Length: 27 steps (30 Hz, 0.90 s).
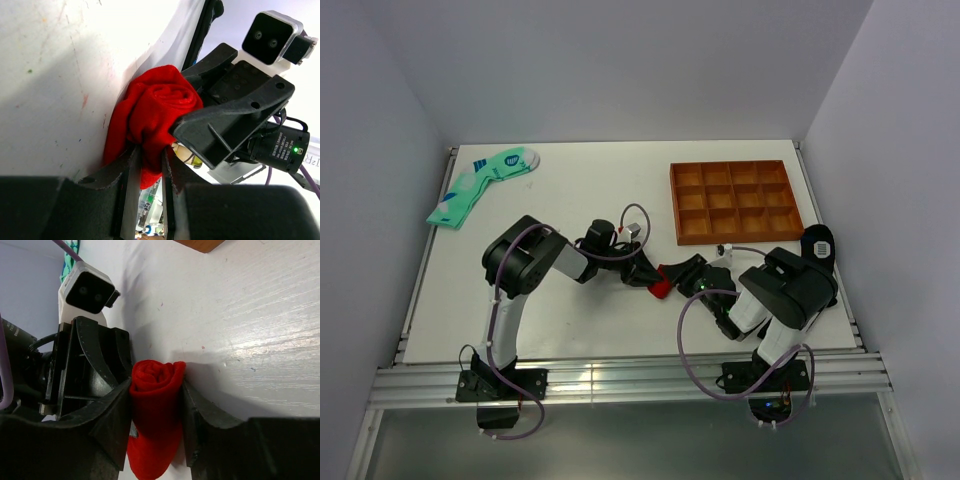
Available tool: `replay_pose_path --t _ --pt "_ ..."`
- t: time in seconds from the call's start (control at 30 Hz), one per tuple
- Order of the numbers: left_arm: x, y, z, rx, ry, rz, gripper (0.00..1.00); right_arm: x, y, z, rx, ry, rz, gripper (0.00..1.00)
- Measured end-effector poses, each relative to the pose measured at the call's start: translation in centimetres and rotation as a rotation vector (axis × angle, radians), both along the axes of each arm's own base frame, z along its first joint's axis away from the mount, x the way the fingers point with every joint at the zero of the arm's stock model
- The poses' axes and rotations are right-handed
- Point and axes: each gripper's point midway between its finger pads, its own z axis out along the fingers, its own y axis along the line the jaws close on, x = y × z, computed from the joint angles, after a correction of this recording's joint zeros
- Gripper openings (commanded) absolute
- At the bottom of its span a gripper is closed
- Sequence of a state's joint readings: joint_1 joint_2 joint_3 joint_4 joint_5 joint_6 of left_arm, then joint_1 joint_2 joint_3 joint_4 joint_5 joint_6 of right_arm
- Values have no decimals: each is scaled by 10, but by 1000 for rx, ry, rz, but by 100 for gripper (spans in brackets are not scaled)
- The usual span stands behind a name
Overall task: Roll the socks
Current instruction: Roll the sock at the center of the board.
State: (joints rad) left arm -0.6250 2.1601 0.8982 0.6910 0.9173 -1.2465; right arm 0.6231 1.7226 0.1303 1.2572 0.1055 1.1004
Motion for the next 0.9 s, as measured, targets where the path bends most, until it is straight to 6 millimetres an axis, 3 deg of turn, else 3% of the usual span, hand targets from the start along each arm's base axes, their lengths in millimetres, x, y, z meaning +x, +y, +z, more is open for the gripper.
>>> replay_pose_path --t 0.17,0.27,0.4,0.67,0.9 --pt "-1 1 0 -5 -4 -9 0 -1 -1 -2 -7 7 0 40" --pt "-1 1 0 -8 -6 -11 1 -1 -1 -4 -10 15 -3 27" --pt "-1 1 0 -11 -12 -11 13 -1 -1 -4 -18 23 -5 19" --pt "-5 10 -1 11 -11 5 31 -3 4 -5 -35 49 14 13" --pt "-4 16 0 33 -31 21 37 -2 8 -6 -54 78 21 10"
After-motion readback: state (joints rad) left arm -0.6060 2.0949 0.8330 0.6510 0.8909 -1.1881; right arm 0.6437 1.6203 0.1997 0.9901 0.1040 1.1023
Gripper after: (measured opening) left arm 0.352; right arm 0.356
